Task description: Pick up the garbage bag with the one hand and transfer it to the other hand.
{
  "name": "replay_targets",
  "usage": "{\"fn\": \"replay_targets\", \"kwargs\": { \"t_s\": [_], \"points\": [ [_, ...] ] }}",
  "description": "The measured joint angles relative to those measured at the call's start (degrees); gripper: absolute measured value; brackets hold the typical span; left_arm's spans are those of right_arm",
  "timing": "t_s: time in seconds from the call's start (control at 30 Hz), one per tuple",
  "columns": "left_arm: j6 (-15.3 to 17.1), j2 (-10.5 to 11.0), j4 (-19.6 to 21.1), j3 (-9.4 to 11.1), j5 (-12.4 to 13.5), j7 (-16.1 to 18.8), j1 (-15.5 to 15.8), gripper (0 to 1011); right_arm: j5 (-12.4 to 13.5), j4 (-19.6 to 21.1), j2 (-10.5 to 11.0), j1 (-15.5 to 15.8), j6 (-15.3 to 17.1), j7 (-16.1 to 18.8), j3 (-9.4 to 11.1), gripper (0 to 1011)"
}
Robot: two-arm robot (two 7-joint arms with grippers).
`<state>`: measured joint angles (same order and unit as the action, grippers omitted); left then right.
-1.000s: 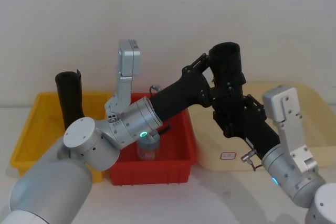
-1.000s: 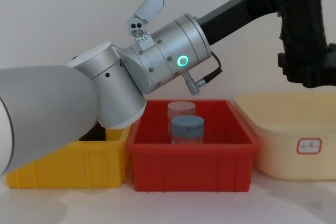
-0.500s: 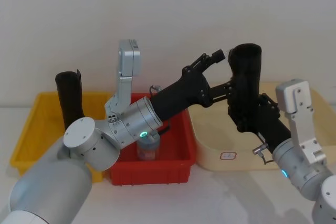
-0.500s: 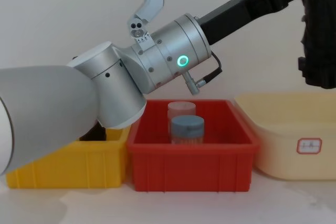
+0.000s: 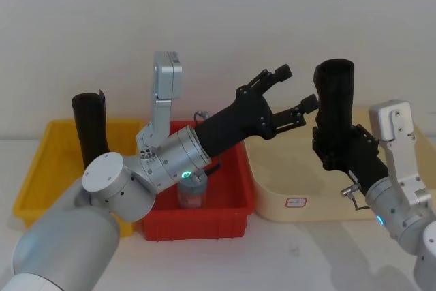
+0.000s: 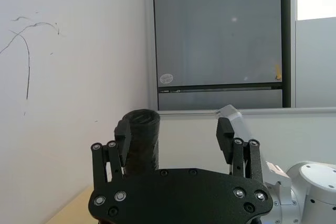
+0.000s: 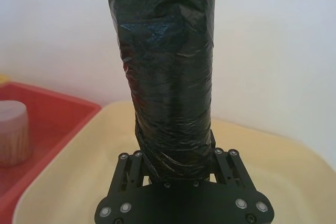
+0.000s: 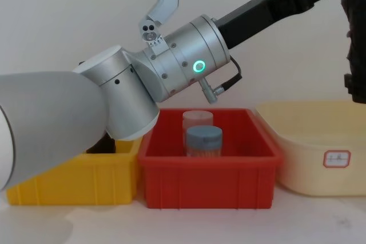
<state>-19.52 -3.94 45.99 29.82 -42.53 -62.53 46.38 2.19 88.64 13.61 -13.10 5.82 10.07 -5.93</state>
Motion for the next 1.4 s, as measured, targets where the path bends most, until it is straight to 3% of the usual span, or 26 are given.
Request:
{"fn": "replay_targets", "kwargs": {
  "t_s": [0.17,0.63,0.73,1.03,1.4],
  "points": [
    [0.0,0.0,0.0,0.0,0.0,0.0,0.0,1000,-0.4,-0.8,-0.1,-0.7,2.4,0.0,0.3,557],
    [0.0,0.0,0.0,0.0,0.0,0.0,0.0,1000,-1.1,-2.0,-1.1,-2.5,7.8,-0.9,1.3,960],
    [0.0,0.1,0.1,0.0,0.0,0.1,-0.1,1000,-1.1,-1.7,-1.3,-2.6,8.5,-0.9,1.6,1000],
    [0.1,2.2,4.4,0.2,1.3,3.4,-2.0,1000,0.0,1.1,-1.2,-1.6,9.6,0.9,1.9,999],
    [2.3,8.0,15.5,0.0,5.4,12.4,-7.0,1001,2.0,5.9,-0.3,1.2,10.2,4.3,1.1,1000]
  ]
}}
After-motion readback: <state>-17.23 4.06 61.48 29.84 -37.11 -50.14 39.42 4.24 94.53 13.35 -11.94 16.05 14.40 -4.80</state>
